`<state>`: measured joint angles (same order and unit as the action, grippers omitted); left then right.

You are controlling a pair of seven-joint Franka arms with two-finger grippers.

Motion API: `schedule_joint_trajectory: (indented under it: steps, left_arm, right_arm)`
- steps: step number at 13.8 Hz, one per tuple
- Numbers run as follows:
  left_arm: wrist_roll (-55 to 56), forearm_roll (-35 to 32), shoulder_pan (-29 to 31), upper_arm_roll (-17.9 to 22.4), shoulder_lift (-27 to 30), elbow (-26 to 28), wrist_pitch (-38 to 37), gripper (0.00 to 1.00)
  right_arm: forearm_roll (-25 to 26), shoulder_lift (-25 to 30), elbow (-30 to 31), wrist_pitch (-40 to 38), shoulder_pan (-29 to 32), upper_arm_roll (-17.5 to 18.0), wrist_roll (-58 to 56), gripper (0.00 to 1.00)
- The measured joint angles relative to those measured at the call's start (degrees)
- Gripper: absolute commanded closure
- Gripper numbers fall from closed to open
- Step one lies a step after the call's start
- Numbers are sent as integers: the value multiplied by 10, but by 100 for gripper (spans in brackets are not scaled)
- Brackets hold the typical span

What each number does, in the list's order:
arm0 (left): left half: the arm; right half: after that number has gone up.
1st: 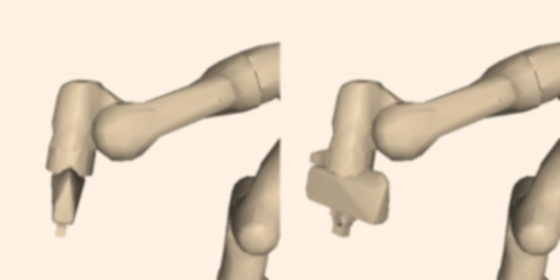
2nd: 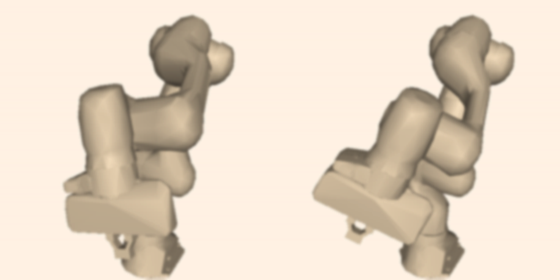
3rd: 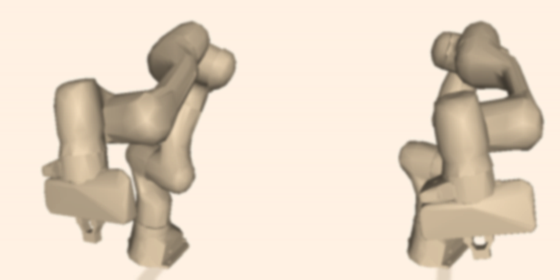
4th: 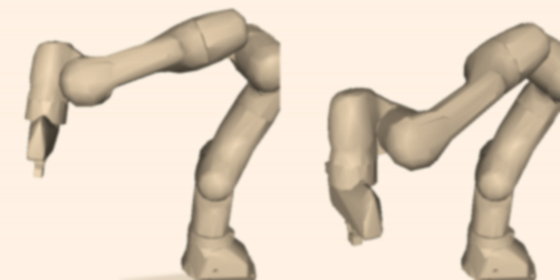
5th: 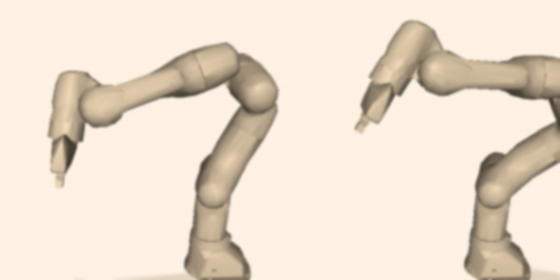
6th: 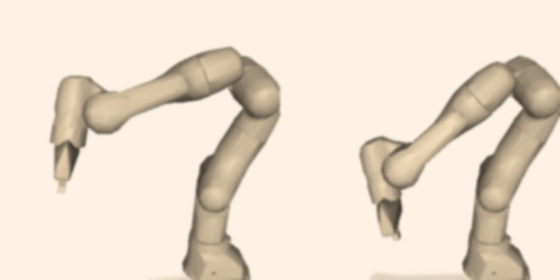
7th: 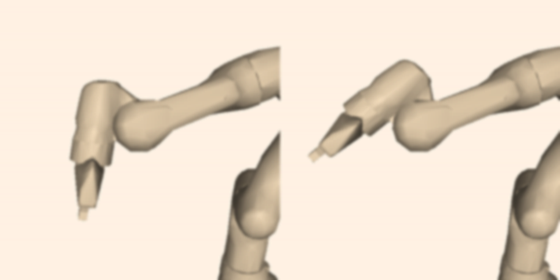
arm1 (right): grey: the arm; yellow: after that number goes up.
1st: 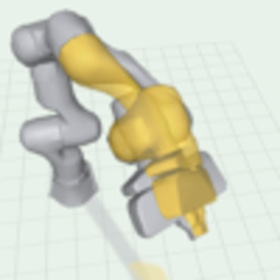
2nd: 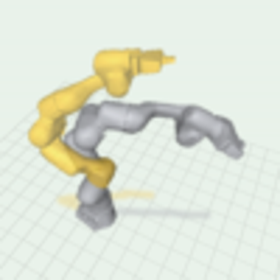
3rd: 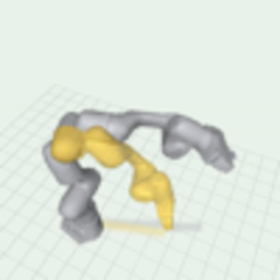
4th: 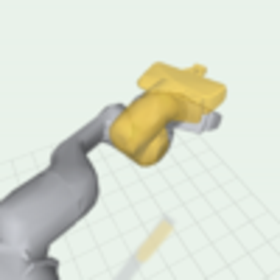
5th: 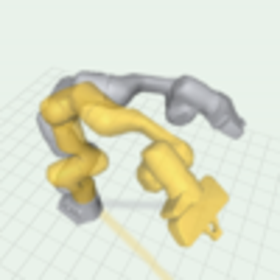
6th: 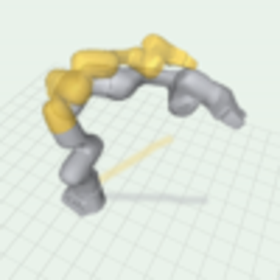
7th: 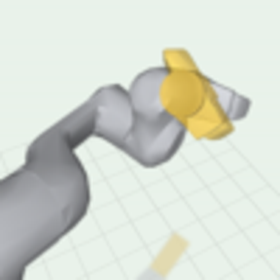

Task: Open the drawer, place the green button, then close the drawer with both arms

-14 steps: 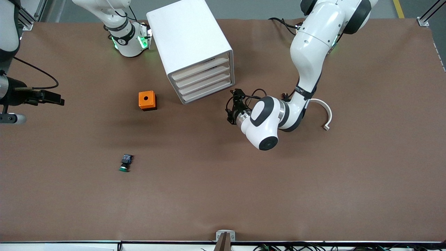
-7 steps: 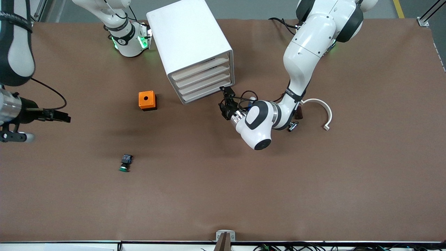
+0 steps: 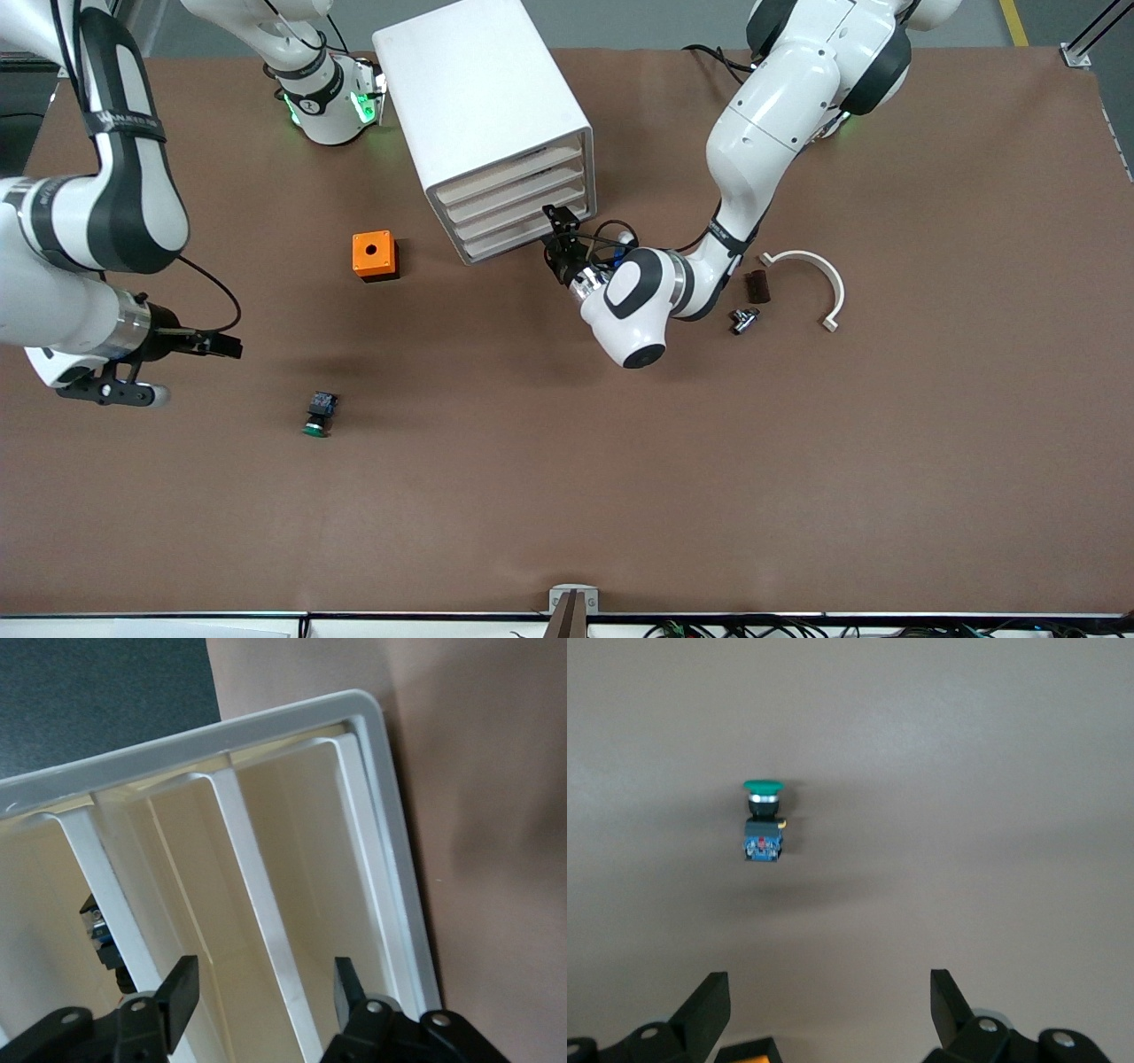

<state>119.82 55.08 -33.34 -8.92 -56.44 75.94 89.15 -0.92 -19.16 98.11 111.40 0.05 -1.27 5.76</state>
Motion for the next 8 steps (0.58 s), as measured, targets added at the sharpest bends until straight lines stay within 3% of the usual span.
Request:
schedule_joint_trajectory:
  steps: [5,8]
  left_arm:
    - [24,4,-4,-9,-14,3,-8,36]
    - [28,4,-6,-16,-20,4,-23,48]
  right_arm:
    - [0,-35,55,124,-6,0,18,0]
    - [0,-57,67,165,-18,0,43,0]
